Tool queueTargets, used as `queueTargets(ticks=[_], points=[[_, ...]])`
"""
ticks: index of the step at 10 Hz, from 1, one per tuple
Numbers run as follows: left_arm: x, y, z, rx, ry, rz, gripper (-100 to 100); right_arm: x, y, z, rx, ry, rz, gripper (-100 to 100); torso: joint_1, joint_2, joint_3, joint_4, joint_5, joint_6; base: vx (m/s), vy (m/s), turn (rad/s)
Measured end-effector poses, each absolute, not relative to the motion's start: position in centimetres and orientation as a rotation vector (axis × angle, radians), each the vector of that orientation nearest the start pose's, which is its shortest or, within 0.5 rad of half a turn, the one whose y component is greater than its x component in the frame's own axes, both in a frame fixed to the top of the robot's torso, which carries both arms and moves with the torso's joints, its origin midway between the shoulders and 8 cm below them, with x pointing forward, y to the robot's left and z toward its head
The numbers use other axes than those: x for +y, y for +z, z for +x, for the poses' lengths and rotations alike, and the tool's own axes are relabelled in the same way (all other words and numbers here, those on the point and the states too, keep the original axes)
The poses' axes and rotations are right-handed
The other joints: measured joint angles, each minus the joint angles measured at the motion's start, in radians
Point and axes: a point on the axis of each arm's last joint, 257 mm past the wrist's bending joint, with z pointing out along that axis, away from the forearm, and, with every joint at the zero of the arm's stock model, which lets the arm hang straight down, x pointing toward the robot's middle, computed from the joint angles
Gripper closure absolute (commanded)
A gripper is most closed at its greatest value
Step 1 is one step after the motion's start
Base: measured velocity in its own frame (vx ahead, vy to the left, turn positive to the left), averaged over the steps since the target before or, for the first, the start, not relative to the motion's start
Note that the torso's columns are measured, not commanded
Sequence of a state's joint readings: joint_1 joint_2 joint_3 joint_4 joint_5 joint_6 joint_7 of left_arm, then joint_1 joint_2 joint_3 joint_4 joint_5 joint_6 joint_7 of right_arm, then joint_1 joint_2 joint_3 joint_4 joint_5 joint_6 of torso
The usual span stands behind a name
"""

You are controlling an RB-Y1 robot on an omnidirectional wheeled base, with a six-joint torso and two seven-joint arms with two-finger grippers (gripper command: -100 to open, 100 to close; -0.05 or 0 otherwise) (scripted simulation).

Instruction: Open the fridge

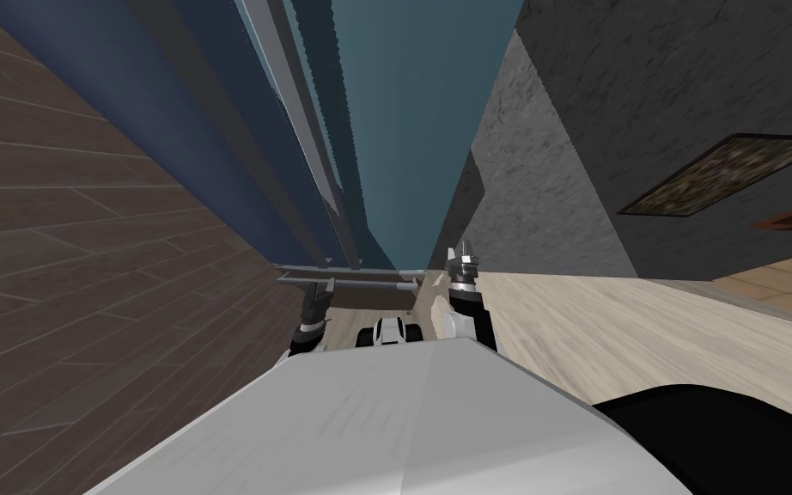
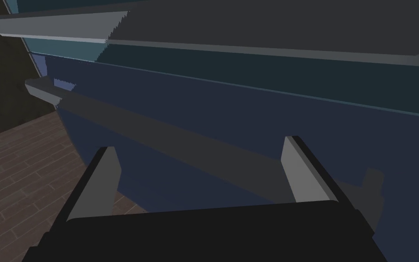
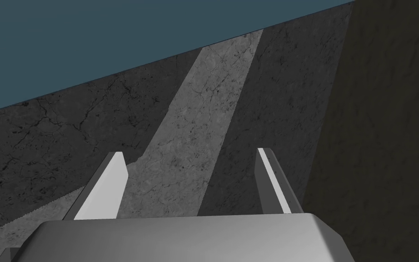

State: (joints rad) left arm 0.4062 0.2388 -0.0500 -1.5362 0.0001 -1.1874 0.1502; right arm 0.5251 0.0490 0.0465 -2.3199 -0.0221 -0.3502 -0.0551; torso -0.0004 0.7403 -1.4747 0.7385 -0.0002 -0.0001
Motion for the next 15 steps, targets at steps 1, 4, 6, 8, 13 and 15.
queueTargets(ticks=[1,4,6,8,13,15], points=[[27.2,-14.9,32.7,0.783,-1.514,-0.535,-100,-27.6,0.5,35.9,0.63,1.373,0.842,0,0.0,-0.002,-0.001,0.0,0.0,0.0,0.052,-0.004,-0.016],[27.5,-17.2,32.7,0.815,-1.497,-0.559,-100,-27.6,0.5,35.9,0.63,1.373,0.842,0,0.001,-0.003,-0.002,-0.001,0.0,0.0,0.071,-0.001,-0.02],[27.7,-18.7,32.9,0.834,-1.488,-0.573,-100,-27.6,0.5,35.9,0.63,1.373,0.842,0,0.0,-0.002,-0.001,0.0,0.0,0.0,0.067,0.003,-0.02],[27.8,-20.0,32.8,0.854,-1.476,-0.589,-100,-27.6,0.5,35.9,0.63,1.373,0.842,0,0.001,-0.002,-0.001,0.0,0.0,0.0,0.063,0.0,-0.022],[28.4,-23.0,32.9,0.894,-1.451,-0.622,-100,-27.6,0.5,35.9,0.63,1.373,0.842,0,0.0,-0.002,-0.001,-0.001,0.0,0.0,0.054,-0.002,-0.018],[28.6,-24.3,32.9,0.911,-1.439,-0.641,-100,-27.6,0.5,35.9,0.63,1.373,0.842,0,0.0,-0.002,-0.001,0.0,0.0,0.0,0.049,-0.001,-0.02]])
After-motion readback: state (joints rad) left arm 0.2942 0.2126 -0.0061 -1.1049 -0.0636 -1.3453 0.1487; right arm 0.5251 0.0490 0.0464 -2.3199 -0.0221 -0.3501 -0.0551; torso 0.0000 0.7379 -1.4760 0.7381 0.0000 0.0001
